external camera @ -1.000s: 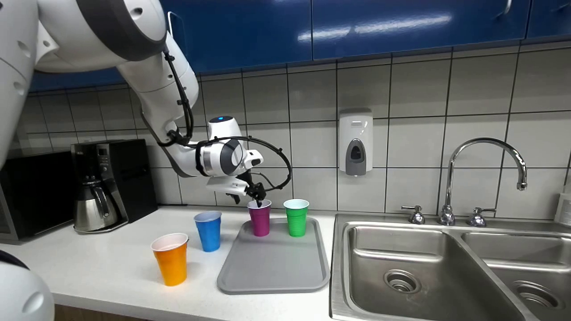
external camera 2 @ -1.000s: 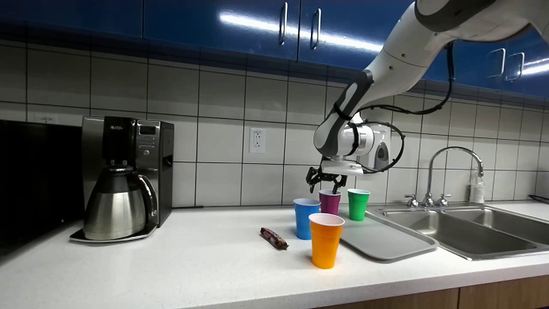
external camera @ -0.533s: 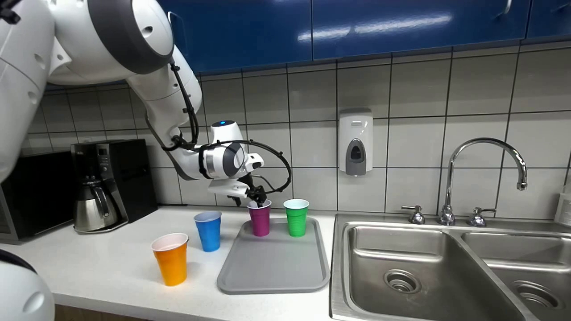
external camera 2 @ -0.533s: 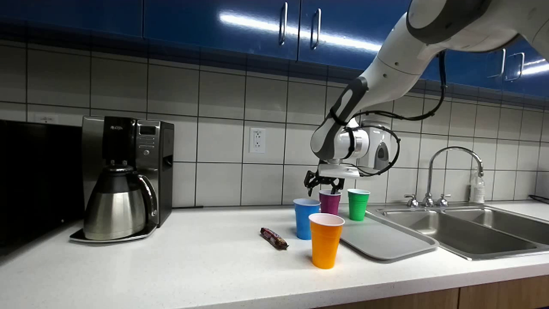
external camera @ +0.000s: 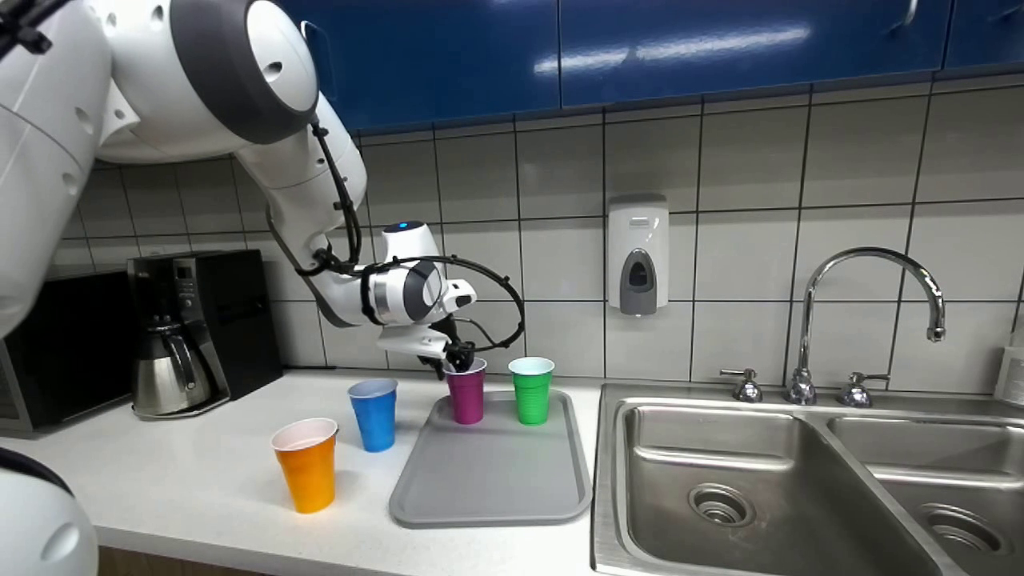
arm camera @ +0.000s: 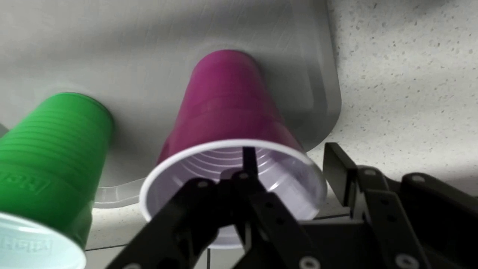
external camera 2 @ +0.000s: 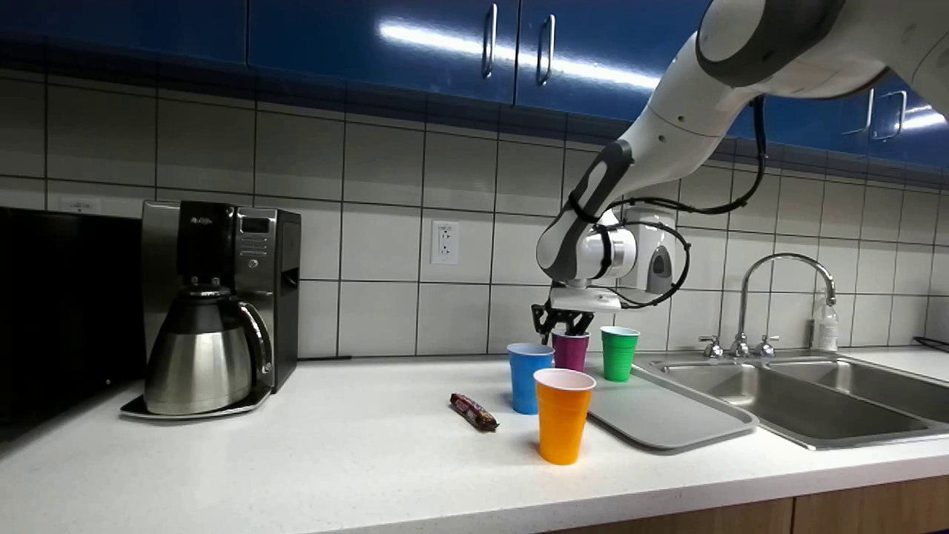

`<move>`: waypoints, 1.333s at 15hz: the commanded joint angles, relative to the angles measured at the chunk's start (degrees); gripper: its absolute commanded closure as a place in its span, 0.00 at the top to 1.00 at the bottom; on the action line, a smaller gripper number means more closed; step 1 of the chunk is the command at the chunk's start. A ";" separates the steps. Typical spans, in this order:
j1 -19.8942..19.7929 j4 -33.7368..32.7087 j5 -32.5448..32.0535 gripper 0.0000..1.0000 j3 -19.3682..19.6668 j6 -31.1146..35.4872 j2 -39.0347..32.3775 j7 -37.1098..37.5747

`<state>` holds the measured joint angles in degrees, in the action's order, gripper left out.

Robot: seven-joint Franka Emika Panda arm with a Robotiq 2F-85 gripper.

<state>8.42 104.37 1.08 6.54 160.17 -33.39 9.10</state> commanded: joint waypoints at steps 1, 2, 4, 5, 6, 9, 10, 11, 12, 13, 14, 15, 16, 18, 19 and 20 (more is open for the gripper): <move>0.48 -1.98 -1.97 0.20 0.74 -2.11 -0.56 2.43; 0.57 -1.96 -2.06 0.11 0.85 -2.07 -0.53 2.49; 0.73 -1.99 -2.30 0.01 1.03 -2.03 -0.55 2.61; 0.76 -1.98 -2.48 0.00 1.06 -2.02 -0.52 2.64; 0.74 -1.90 -2.61 0.00 1.05 -1.97 -0.42 2.65; 0.76 -1.28 -3.06 0.01 1.11 -1.21 0.22 2.74; 0.71 -1.01 -3.04 0.01 1.04 -0.94 0.51 2.67; 0.61 -0.64 -2.94 0.01 0.88 -0.57 0.92 2.51; 0.54 -0.37 -2.85 0.01 0.75 -0.28 1.22 2.36; 0.50 0.05 -2.79 0.01 0.63 0.15 1.68 2.23; 0.44 0.47 -2.72 0.01 0.47 0.64 2.18 2.06; 0.41 0.97 -2.66 0.01 0.33 1.31 2.75 1.89; 0.41 1.25 -2.63 0.01 0.23 1.86 3.14 1.76; 0.48 1.69 -2.59 0.01 0.06 3.01 4.00 1.55; 0.50 1.85 -2.53 0.01 -0.06 3.40 4.49 1.45; 0.54 2.00 -2.50 0.01 -0.19 3.67 5.02 1.36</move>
<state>8.87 104.00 -0.13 6.73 162.58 -31.56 9.50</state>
